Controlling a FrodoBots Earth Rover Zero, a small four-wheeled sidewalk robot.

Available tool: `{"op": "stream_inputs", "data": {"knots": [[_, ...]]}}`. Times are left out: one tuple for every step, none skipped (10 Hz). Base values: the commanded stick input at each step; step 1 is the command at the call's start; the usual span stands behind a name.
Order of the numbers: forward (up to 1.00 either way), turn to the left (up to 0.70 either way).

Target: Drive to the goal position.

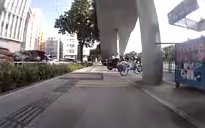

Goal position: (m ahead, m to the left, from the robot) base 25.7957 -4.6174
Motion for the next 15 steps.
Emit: {"op": "stream_inputs", "data": {"knots": [[0.45,0.0],[0.45,0.0],[0.45,0.0],[0.45,0.0],[0.45,0.0],[0.45,0.0],[0.45,0.0],[0.45,0.0],[0.45,0.0],[0.45,0.0],[0.45,0.0],[0.45,0.0],[0.45,0.0],[0.45,0.0],[0.45,0.0]]}}
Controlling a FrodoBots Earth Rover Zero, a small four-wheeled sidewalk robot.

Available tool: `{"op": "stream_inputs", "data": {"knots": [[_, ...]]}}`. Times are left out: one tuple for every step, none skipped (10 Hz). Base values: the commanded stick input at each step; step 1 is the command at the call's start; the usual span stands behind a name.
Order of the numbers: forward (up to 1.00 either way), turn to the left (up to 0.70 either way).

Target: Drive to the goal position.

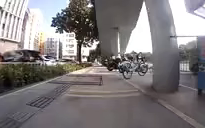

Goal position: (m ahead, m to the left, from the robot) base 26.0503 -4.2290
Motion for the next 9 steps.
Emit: {"op": "stream_inputs", "data": {"knots": [[0.45,0.0],[0.45,0.0],[0.45,0.0],[0.45,0.0],[0.45,0.0],[0.45,0.0],[0.45,0.0],[0.45,0.0],[0.45,0.0]]}}
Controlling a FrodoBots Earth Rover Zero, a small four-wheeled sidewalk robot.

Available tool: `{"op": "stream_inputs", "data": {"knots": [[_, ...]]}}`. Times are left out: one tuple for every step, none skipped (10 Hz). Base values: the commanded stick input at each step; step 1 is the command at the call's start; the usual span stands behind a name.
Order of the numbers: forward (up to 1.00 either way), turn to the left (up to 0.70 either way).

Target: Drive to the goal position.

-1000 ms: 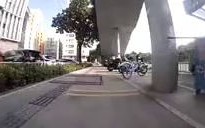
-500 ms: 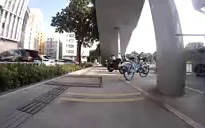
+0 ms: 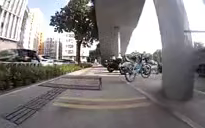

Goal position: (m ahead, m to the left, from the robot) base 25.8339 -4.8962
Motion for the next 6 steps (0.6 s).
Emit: {"op": "stream_inputs", "data": {"knots": [[0.45,0.0],[0.45,0.0],[0.45,0.0],[0.45,0.0],[0.45,0.0],[0.45,0.0]]}}
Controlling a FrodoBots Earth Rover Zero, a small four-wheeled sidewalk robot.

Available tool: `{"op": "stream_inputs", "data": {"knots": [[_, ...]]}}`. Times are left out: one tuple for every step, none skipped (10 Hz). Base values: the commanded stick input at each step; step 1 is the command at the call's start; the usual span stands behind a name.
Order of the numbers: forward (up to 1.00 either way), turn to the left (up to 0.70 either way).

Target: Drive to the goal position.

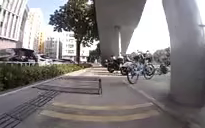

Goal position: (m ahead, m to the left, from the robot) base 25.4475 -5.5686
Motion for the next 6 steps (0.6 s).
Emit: {"op": "stream_inputs", "data": {"knots": [[0.45,0.0],[0.45,0.0],[0.45,0.0],[0.45,0.0],[0.45,0.0],[0.45,0.0]]}}
